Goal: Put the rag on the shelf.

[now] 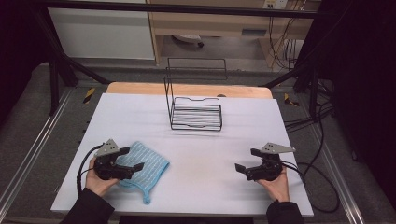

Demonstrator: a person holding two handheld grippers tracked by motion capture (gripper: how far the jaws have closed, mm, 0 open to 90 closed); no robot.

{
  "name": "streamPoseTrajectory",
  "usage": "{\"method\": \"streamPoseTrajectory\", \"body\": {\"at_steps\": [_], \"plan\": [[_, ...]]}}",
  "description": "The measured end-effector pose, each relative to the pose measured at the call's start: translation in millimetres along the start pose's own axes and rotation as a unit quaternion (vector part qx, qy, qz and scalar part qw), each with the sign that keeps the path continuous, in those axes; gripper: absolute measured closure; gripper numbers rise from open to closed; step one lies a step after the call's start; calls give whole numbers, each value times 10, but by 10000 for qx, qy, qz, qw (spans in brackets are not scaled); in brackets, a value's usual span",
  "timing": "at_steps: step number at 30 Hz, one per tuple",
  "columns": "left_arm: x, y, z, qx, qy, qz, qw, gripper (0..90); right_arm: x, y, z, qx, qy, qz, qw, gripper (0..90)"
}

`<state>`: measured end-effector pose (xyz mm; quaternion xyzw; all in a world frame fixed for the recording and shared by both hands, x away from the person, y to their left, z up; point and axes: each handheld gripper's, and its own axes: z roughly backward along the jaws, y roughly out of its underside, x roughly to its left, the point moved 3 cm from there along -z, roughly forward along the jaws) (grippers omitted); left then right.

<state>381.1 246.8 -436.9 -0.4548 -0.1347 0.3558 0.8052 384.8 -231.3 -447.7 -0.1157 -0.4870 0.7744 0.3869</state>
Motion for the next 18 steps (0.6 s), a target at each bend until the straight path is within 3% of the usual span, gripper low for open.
{"method": "streamPoseTrajectory", "body": {"at_steps": [14,18], "plan": [[-117,-91,-85,109,9,6,9999,124,6,9,-17,82,44,-36,10000,9],[-177,-139,-127,122,46,61,9999,191,7,13,-30,105,53,-35,9999,10]]}}
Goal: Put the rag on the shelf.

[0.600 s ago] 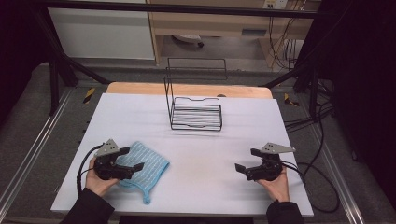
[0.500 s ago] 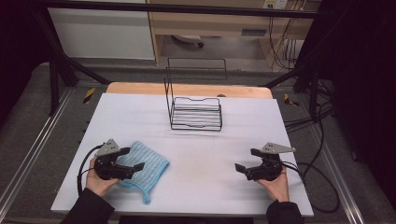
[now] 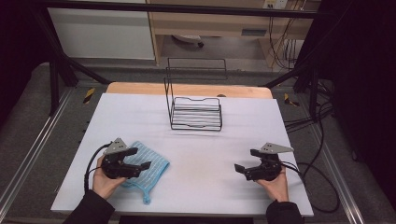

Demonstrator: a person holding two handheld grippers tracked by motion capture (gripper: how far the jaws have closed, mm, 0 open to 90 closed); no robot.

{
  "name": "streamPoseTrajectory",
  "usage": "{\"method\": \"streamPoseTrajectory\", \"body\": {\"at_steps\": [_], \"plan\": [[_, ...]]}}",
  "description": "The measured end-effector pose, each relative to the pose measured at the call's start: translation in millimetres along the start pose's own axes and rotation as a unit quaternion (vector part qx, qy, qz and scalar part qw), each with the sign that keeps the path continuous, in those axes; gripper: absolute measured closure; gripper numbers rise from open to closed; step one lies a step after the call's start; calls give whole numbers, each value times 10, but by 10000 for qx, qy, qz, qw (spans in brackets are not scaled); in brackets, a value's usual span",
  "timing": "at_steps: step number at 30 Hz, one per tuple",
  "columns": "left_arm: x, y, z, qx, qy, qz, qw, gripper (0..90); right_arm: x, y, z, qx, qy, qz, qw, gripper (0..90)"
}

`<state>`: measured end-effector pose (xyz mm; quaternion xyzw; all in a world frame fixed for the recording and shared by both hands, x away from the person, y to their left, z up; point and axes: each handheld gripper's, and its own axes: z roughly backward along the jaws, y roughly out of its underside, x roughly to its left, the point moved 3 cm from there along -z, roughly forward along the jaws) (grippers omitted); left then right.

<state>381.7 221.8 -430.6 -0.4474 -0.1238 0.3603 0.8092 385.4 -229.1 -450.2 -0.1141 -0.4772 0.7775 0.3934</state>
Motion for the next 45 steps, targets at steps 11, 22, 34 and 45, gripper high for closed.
{"method": "streamPoseTrajectory", "body": {"at_steps": [11,22,34,45], "plan": [[-209,-110,-239,454,96,-38,9989,396,2,13,-18,86,15,35,10000,12],[-274,-177,-639,908,39,-86,9958,509,0,16,-12,100,28,58,9999,12],[-241,-95,-771,1220,-74,-48,9925,623,-2,18,-25,125,26,68,9999,13],[-208,-90,-785,1211,-97,66,9926,790,-2,20,-35,136,17,69,9999,14]]}}
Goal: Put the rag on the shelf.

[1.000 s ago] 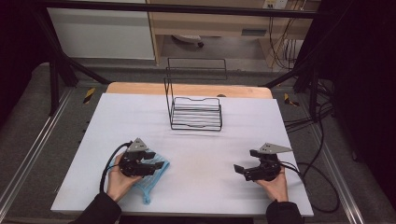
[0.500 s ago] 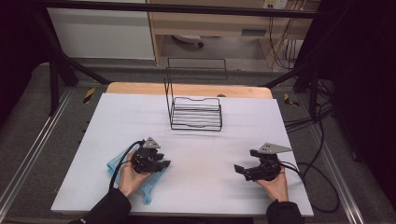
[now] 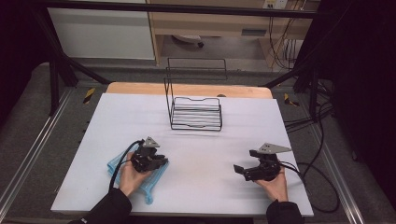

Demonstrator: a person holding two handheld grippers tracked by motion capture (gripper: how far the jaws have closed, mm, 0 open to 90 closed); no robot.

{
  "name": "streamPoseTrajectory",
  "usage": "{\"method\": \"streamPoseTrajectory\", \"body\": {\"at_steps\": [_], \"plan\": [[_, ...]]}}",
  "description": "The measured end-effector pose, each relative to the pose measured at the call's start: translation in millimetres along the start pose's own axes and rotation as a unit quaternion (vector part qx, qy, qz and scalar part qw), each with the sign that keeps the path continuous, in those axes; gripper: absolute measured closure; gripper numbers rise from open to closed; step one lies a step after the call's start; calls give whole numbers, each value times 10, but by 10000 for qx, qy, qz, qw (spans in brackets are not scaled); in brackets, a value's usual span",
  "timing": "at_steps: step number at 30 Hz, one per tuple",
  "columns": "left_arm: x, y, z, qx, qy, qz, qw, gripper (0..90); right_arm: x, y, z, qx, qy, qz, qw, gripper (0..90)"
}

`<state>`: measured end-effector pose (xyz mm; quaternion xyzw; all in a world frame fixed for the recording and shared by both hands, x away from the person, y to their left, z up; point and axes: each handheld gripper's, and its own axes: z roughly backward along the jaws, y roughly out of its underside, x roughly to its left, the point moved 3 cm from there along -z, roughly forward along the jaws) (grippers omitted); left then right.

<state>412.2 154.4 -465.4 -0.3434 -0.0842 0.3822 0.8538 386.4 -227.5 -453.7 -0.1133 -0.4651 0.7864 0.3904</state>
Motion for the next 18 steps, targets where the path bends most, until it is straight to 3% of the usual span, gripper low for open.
{"method": "streamPoseTrajectory", "body": {"at_steps": [10,14,18], "plan": [[-21,4,14,-90,-46,-141,9998,864,0,-5,-1,-4,1,-26,10000,16],[-65,-9,36,-244,108,-230,9994,866,1,-5,3,-8,1,-23,10000,16],[-162,-36,50,-376,393,-412,9977,866,1,-7,9,-20,1,-23,10000,17]]}}
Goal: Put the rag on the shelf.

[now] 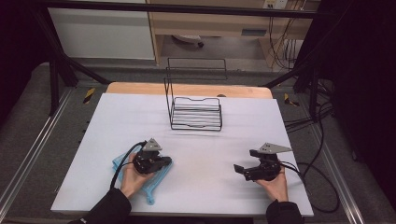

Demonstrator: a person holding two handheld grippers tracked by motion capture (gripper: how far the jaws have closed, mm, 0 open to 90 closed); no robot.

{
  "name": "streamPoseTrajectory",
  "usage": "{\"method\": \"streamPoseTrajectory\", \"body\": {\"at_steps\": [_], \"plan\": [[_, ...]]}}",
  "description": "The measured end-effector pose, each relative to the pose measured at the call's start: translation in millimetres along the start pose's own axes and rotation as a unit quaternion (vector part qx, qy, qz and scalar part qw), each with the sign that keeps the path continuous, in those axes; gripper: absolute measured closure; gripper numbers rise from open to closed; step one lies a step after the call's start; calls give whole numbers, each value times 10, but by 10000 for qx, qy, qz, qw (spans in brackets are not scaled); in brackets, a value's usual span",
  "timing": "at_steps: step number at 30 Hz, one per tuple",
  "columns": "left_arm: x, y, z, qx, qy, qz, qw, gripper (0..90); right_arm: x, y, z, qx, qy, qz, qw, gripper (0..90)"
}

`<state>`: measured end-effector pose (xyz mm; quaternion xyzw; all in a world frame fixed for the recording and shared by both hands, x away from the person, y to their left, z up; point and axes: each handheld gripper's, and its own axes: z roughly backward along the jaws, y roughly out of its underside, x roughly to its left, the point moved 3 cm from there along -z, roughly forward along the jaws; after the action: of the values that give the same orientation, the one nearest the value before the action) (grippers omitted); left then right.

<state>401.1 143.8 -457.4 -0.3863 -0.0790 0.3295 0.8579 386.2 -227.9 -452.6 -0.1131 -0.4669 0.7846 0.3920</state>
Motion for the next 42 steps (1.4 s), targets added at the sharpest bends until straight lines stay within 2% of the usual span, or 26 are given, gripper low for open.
{"method": "streamPoseTrajectory", "body": {"at_steps": [2,5,6,7,13,18,22,24,25,26,27,30,32,33,37,38,39,42], "plan": [[-93,-22,-24,-35,139,-137,9998,866,1,0,-2,5,-4,5,10000,17],[-156,-32,-45,-46,263,-199,9994,865,4,1,-5,8,-7,-11,10000,17],[-226,-44,-68,-75,399,-250,9989,864,5,1,-5,8,-8,-11,10000,18],[-226,-44,-68,-75,399,-250,9989,863,5,1,-4,9,-9,-11,10000,18],[-467,-79,-180,-82,664,-474,9966,859,7,1,-7,6,-12,-14,10000,19],[-507,-71,-213,-20,621,-537,9966,832,8,0,-8,-2,-22,-9,10000,22],[-497,-101,-130,-170,649,-389,9970,739,27,-13,-10,-8,-43,-41,10000,26],[-474,-125,-43,-288,539,-380,9974,711,38,-18,-15,-20,-53,-45,10000,27],[-451,-136,6,-322,499,-361,9976,671,48,-27,-21,-27,-71,-30,10000,29],[-390,-148,110,-416,396,-297,9979,588,72,-44,-35,-23,-101,-46,9999,36],[-390,-148,110,-416,396,-297,9979,549,83,-52,-44,-32,-129,-80,9999,40],[-264,-133,255,-485,227,-169,9984,464,131,-93,-73,-2,-173,-135,9998,45],[-119,-82,387,-547,60,16,9985,410,168,-134,-102,-13,-191,-125,9997,49],[-119,-82,387,-547,60,16,9985,380,188,-157,-118,-16,-210,-141,9997,52],[56,38,568,-586,-218,150,9979,284,280,-260,-202,25,-286,-193,9994,60],[134,119,657,-608,-348,244,9972,266,307,-287,-229,20,-308,-181,9994,66],[134,119,657,-608,-348,244,9972,249,337,-314,-257,22,-341,-179,9993,72],[250,236,782,-649,-522,342,9959,209,435,-393,-366,55,-425,-182,9989,90]]}}
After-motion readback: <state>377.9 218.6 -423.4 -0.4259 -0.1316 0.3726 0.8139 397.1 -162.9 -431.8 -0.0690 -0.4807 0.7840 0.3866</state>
